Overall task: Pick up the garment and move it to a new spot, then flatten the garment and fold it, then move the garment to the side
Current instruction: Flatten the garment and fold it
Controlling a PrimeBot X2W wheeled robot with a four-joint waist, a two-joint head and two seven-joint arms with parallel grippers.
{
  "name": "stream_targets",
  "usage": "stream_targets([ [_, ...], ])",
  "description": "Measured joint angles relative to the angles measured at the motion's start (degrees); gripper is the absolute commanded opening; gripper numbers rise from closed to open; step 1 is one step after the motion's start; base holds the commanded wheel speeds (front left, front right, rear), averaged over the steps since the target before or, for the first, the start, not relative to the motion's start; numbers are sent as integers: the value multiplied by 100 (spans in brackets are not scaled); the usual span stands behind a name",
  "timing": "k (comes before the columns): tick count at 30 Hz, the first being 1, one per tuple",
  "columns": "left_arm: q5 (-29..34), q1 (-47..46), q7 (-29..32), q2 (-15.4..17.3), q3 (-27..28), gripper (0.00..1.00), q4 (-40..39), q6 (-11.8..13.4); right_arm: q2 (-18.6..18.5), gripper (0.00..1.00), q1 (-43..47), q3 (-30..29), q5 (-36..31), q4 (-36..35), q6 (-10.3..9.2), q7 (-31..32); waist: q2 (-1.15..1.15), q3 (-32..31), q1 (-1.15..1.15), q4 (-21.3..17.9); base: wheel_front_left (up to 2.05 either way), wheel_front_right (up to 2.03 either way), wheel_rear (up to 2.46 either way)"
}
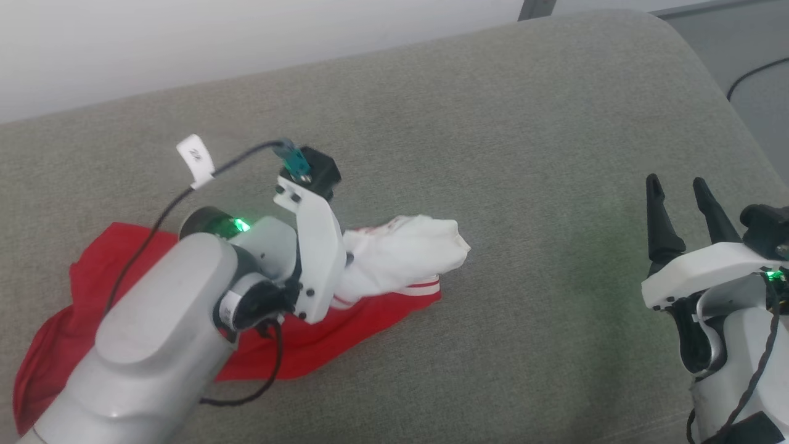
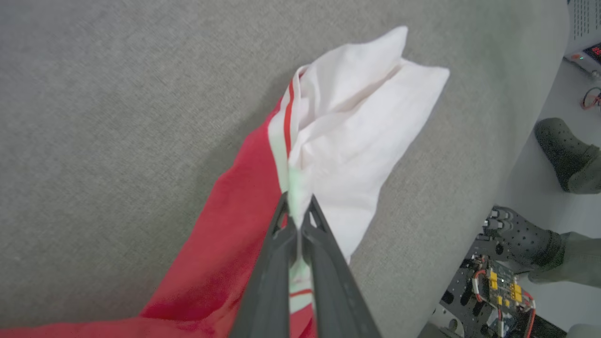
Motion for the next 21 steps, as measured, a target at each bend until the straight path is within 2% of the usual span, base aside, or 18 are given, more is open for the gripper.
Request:
stream_targets([
  [4, -35, -49, -108, 62, 229, 0, -197, 246, -9, 100, 13, -76, -1, -9, 0, 1, 0, -7, 0, 84, 0, 0, 0],
  [15, 1, 254, -539, 809, 955, 0, -243, 886, -1, 100, 129, -209, -76, -99, 0, 119, 0, -115, 0, 422, 0, 0, 0],
  [21, -124, 645, -731, 857, 1084, 0, 41, 956, -10, 100, 170, -212, -93, -203, 0, 198, 0, -169, 0, 596, 0, 0, 0],
])
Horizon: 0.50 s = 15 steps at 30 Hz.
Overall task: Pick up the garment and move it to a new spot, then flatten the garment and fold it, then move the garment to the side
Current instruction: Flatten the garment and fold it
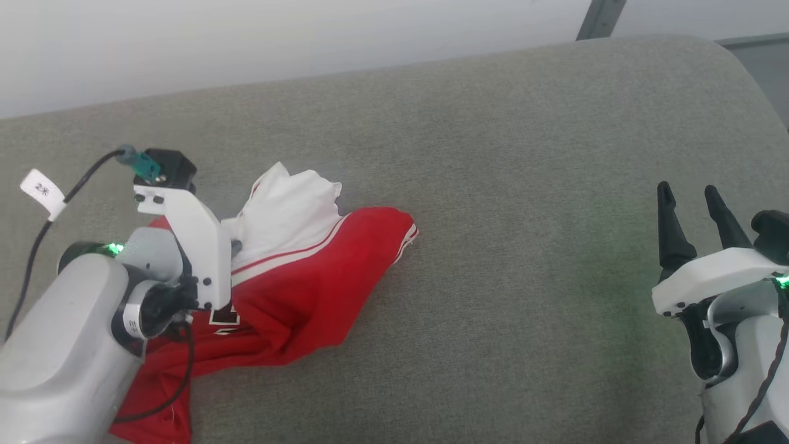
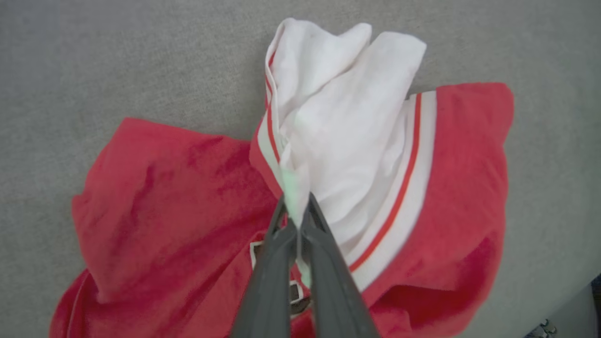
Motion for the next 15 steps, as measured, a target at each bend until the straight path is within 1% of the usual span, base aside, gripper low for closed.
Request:
stream_targets([
  [1, -45, 31, -20, -12, 0, 0, 51, -4, 0, 100, 1, 3, 0, -21, 0, 25, 0, -5, 0, 23, 0, 0, 0],
  [2, -31, 35, -29, -19, -29, 28, 86, -32, -2, 100, 1, 8, -1, -43, 0, 37, 0, -9, 0, 43, 0, 0, 0],
  [3, -22, 32, -74, -37, -63, 100, 157, -91, -9, 100, 4, 5, -23, -81, 0, 66, 0, -21, 0, 78, 0, 0, 0],
  [7, 7, -88, -93, -127, -181, 100, 231, -267, -20, 100, 45, 3, -51, -167, 0, 101, 0, -73, 0, 129, 0, 0, 0],
  [11, 154, -279, -83, -146, -315, 100, 293, -417, -20, 100, 87, -3, -68, -218, 0, 134, 0, -118, 0, 162, 0, 0, 0],
  [15, 271, -500, -71, -171, -475, 100, 383, -619, -18, 100, 89, -1, -71, -275, 0, 176, 0, -104, 0, 161, 0, 0, 0],
])
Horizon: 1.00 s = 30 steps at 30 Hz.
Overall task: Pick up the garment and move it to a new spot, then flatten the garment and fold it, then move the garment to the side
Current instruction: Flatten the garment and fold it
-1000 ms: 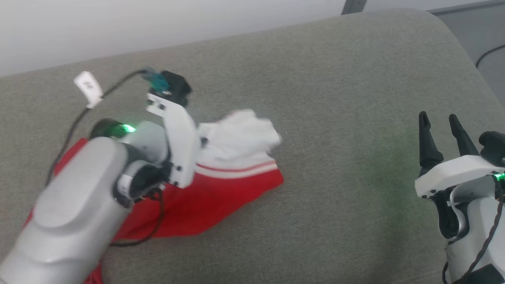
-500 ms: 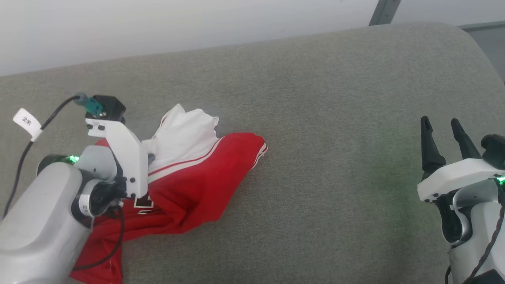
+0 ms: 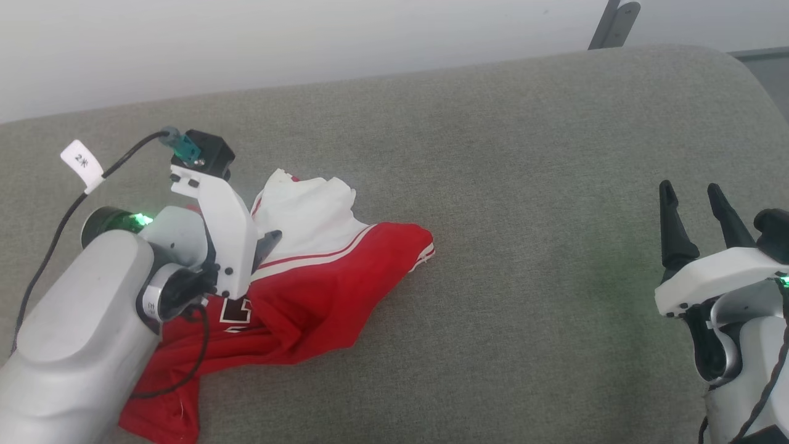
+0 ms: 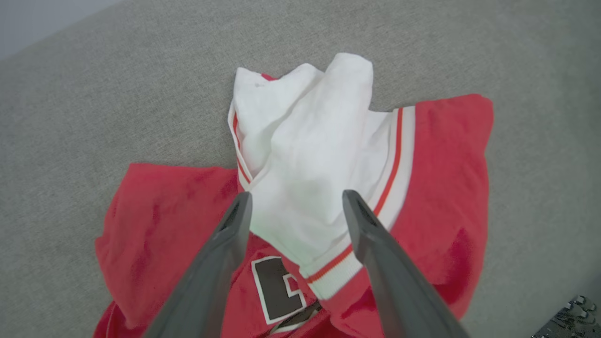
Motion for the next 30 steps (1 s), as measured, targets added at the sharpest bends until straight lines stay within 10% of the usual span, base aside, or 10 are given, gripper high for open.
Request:
stream_targets([
  [18, 258, -389, 170, 66, -151, 97, 944, 118, -1, 100, -2, 23, 88, -116, 0, 43, 0, 183, 0, -191, 0, 0, 0],
  [22, 13, -388, 328, -54, -48, 35, 993, 218, 0, 100, -1, 3, 92, -114, 0, 43, 0, 194, 0, -174, 0, 0, 0],
  [23, -59, -388, 402, -88, -21, 0, 1003, 260, 1, 100, -2, 2, 92, -112, 0, 43, 0, 195, 0, -170, 0, 0, 0],
  [30, -167, -390, 464, -145, 51, 0, 840, 299, 0, 100, -5, 0, 92, -109, 0, 32, 0, 201, 0, -155, 0, 0, 0],
])
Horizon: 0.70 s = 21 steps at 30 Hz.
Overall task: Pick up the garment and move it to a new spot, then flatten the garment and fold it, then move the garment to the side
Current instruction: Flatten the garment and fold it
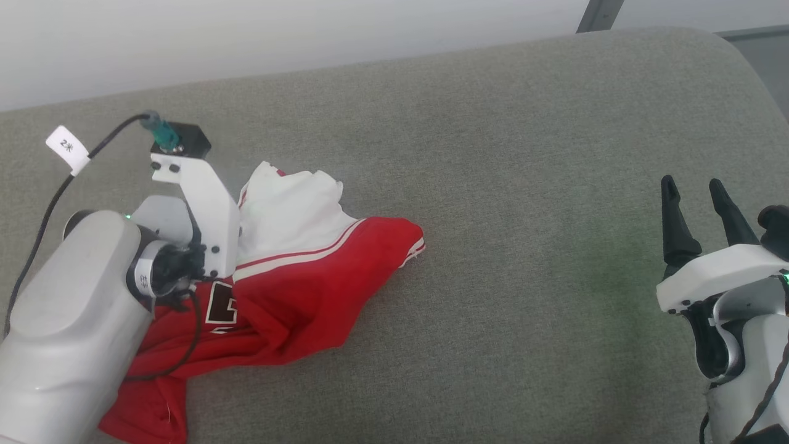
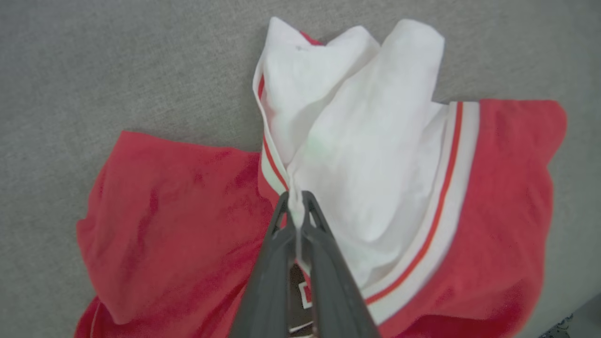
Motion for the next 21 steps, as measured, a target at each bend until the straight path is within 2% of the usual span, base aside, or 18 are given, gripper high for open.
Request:
stream_targets([
  [3, -210, -57, 62, -58, 87, 0, -140, -19, 2, 100, -1, -2, 0, 9, 0, 0, 0, -5, 0, 5, 0, 0, 0],
  [8, -686, -64, 319, -365, 210, 0, -566, -45, 0, 100, -1, -38, -1, 25, 0, -16, 0, -14, 0, -1, 0, 0, 0],
  [17, -1049, 411, 871, -656, -109, 0, -1411, -38, 26, 100, -1, -52, -1, 37, 0, -33, 0, -13, 0, -65, 0, 0, 0],
  [20, -1015, 594, 975, -659, -307, 0, -1595, -18, 45, 100, -6, -41, 1, 45, 0, -35, 0, 13, 0, -98, 0, 0, 0],
  [21, -990, 647, 980, -651, -345, 16, -1621, -15, 51, 100, -7, -37, 5, 51, 0, -37, 0, 21, 0, -109, 0, 0, 0],
])
